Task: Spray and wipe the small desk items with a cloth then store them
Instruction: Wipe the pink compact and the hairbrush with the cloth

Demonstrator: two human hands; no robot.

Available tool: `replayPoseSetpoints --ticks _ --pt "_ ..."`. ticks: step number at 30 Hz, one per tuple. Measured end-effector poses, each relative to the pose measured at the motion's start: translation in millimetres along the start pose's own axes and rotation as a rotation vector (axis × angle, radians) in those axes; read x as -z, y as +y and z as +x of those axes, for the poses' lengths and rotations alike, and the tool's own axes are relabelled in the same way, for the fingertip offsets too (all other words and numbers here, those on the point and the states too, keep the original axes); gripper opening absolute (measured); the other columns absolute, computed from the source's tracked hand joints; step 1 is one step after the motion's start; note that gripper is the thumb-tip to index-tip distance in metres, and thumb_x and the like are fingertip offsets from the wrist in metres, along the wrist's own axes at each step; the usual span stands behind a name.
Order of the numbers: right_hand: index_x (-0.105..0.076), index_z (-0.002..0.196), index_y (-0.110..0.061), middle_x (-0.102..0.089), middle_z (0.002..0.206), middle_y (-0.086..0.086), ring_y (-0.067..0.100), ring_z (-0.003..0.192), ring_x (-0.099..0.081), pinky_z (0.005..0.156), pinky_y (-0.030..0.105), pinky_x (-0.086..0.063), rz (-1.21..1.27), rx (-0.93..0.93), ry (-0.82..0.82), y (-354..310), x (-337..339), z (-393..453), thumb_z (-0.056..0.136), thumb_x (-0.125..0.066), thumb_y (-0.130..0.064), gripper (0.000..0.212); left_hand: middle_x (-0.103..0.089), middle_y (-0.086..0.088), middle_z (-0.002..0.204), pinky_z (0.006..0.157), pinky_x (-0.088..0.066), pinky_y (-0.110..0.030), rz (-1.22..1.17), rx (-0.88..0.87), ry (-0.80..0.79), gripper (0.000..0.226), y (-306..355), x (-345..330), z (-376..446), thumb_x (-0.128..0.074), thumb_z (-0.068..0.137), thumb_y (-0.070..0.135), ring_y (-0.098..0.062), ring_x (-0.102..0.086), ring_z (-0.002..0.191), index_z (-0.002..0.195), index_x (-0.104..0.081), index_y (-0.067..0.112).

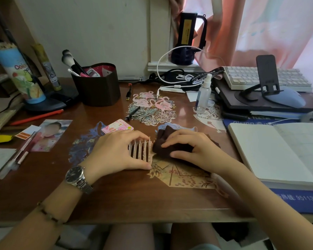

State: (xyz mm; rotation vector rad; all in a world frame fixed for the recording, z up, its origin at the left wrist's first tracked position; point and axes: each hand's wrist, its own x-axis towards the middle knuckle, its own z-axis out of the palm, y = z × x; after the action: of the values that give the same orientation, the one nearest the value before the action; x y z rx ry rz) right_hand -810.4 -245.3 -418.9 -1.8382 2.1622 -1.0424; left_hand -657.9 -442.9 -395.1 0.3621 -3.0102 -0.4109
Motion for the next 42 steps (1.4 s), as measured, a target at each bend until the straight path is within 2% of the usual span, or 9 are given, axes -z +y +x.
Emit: replayPoseSetpoints --ticks 7,12,16,23,27,31,35,38,42 --pt "-0.068 0.112 -0.025 -0.061 0.111 -0.01 0.004 0.107 -0.058 0.091 0.015 -0.044 0.016 -0.009 -0.011 8.8 10.0 -11.8 0.086 -0.067 -0.017 0.027 -0.056 0.024 0.121 0.07 -0.033 -0.02 0.0 0.005 0.001 0.076 -1.2 0.6 -1.0 -0.062 0.052 0.081 0.0 -0.049 0.107 0.121 -0.047 0.052" --pt "-0.07 0.109 -0.026 -0.061 0.112 -0.009 0.009 0.108 -0.058 0.093 0.02 -0.045 0.047 -0.074 -0.003 21.6 27.3 -32.6 0.084 -0.067 -0.018 0.026 -0.056 0.027 0.117 0.071 -0.036 -0.024 -0.008 0.007 0.004 0.081 -3.4 -0.5 -0.4 -0.051 0.046 0.086 0.003 -0.048 0.101 0.12 -0.046 0.053" --pt "-0.071 0.107 -0.026 -0.061 0.11 -0.013 0.01 0.109 -0.058 0.095 0.021 -0.045 0.083 -0.113 0.002 24.8 34.6 -40.4 0.082 -0.067 -0.021 0.025 -0.056 0.027 0.117 0.07 -0.035 -0.023 -0.006 0.005 0.0 0.077 -2.5 0.5 0.3 -0.062 0.051 0.082 0.005 -0.043 0.096 0.121 -0.047 0.053" --pt "-0.07 0.109 -0.028 -0.061 0.111 -0.01 0.004 0.108 -0.057 0.092 0.016 -0.043 0.006 -0.053 0.019 16.8 19.7 -27.0 0.084 -0.068 -0.017 0.027 -0.057 0.026 0.118 0.07 -0.034 -0.024 0.004 0.008 0.022 0.081 -2.5 -2.4 0.1 -0.053 0.046 0.086 0.002 -0.048 0.101 0.12 -0.047 0.053" --pt "-0.069 0.111 -0.029 -0.062 0.111 -0.008 0.004 0.106 -0.058 0.091 0.022 -0.047 -0.026 -0.008 0.046 8.5 8.5 -16.5 0.084 -0.069 -0.024 0.027 -0.057 0.025 0.119 0.073 -0.035 -0.024 -0.002 0.001 0.014 0.079 -3.2 -1.8 -0.9 -0.056 0.048 0.084 0.001 -0.049 0.103 0.12 -0.047 0.052" --pt "-0.063 0.12 -0.032 -0.057 0.119 -0.015 0.0 0.112 -0.053 0.093 0.02 -0.048 -0.109 -0.026 0.005 4.7 8.8 -21.7 0.077 -0.072 -0.045 0.046 -0.054 0.024 0.124 0.081 -0.037 -0.026 -0.002 -0.02 -0.042 0.085 -5.3 0.7 -1.0 -0.052 0.048 0.086 -0.003 -0.049 0.113 0.125 -0.043 0.052" --pt "-0.062 0.12 -0.028 -0.061 0.118 -0.014 -0.001 0.11 -0.056 0.094 0.024 -0.049 -0.202 0.012 0.081 3.7 7.6 -25.8 0.082 -0.066 -0.035 0.039 -0.046 0.025 0.13 0.099 -0.036 -0.03 -0.03 -0.066 -0.108 0.092 -10.0 7.6 -5.2 -0.052 0.049 0.085 -0.001 -0.041 0.12 0.132 -0.038 0.05" --pt "-0.066 0.115 -0.022 -0.065 0.113 -0.011 0.001 0.106 -0.06 0.091 0.028 -0.051 -0.193 0.019 0.143 2.7 7.3 -25.5 0.084 -0.062 -0.028 0.032 -0.037 0.031 0.126 0.103 -0.028 -0.027 -0.017 -0.098 -0.118 0.095 -19.6 15.7 -10.7 -0.058 0.047 0.085 0.007 -0.031 0.119 0.133 -0.039 0.048" --pt "-0.065 0.117 -0.024 -0.064 0.113 -0.013 0.002 0.104 -0.06 0.088 0.03 -0.053 -0.23 0.013 0.154 2.1 7.8 -26.3 0.085 -0.059 -0.032 0.034 -0.032 0.038 0.123 0.096 -0.024 -0.012 -0.055 -0.127 -0.139 0.087 -41.8 21.5 -16.4 -0.063 0.052 0.079 0.014 -0.026 0.118 0.13 -0.039 0.051"
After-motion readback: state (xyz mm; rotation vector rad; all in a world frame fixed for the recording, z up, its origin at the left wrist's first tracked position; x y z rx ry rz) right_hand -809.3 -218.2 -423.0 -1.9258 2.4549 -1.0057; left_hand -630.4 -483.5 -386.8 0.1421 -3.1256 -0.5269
